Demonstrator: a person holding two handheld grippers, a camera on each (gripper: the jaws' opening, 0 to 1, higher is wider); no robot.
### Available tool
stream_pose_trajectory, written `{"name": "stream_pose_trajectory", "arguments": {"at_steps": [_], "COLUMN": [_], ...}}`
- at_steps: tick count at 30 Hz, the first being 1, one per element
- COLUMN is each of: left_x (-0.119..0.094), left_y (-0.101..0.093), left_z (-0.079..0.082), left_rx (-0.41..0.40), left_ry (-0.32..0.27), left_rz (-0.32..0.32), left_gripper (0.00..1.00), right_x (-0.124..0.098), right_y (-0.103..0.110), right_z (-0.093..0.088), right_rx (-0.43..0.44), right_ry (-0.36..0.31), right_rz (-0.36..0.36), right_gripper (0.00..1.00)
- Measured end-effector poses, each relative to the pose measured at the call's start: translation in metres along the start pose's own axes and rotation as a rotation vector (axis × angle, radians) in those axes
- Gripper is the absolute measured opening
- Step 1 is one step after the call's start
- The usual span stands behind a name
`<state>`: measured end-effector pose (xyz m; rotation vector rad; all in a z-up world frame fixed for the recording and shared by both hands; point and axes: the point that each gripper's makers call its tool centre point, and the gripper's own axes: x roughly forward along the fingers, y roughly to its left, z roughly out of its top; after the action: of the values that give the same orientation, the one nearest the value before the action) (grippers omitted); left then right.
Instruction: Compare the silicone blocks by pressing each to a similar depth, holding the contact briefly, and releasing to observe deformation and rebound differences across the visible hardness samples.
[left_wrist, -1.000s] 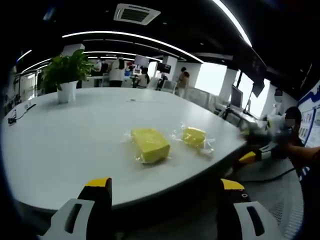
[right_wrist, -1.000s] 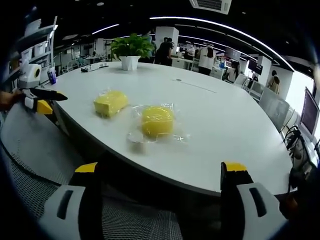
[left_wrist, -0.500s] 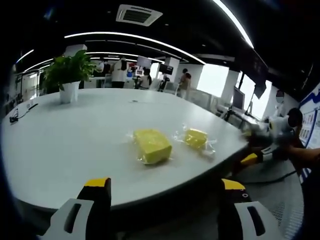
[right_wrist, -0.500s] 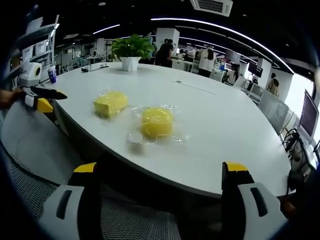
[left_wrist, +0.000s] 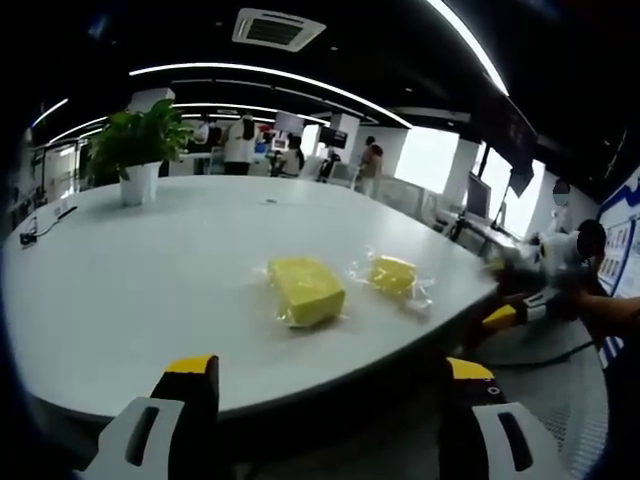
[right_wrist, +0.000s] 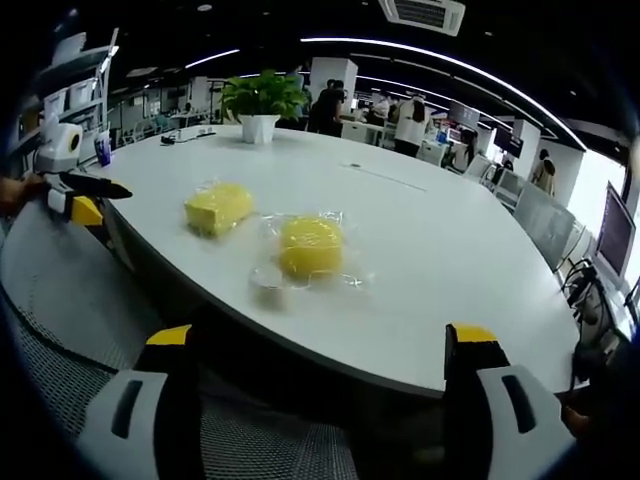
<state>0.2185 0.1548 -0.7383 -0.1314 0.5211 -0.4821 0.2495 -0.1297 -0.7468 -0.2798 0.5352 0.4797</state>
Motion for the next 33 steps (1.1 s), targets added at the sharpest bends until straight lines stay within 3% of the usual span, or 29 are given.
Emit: {"name": "stream_pose_trajectory", "arguments": {"at_steps": [33], "left_x": [-0.0004], "left_y": [-0.0006], "left_z": [-0.001], "left_rx": [0.004], "left_ry": [0.008], "left_rz": [0.012], "left_gripper": [0.94], "right_x": [0.0002], "right_y": [0.0023], "right_z": [0.0019], "right_rx": [0.008], "right_ry": [-0.016], "right_rz": [0.013], "right_gripper": [0.94]}}
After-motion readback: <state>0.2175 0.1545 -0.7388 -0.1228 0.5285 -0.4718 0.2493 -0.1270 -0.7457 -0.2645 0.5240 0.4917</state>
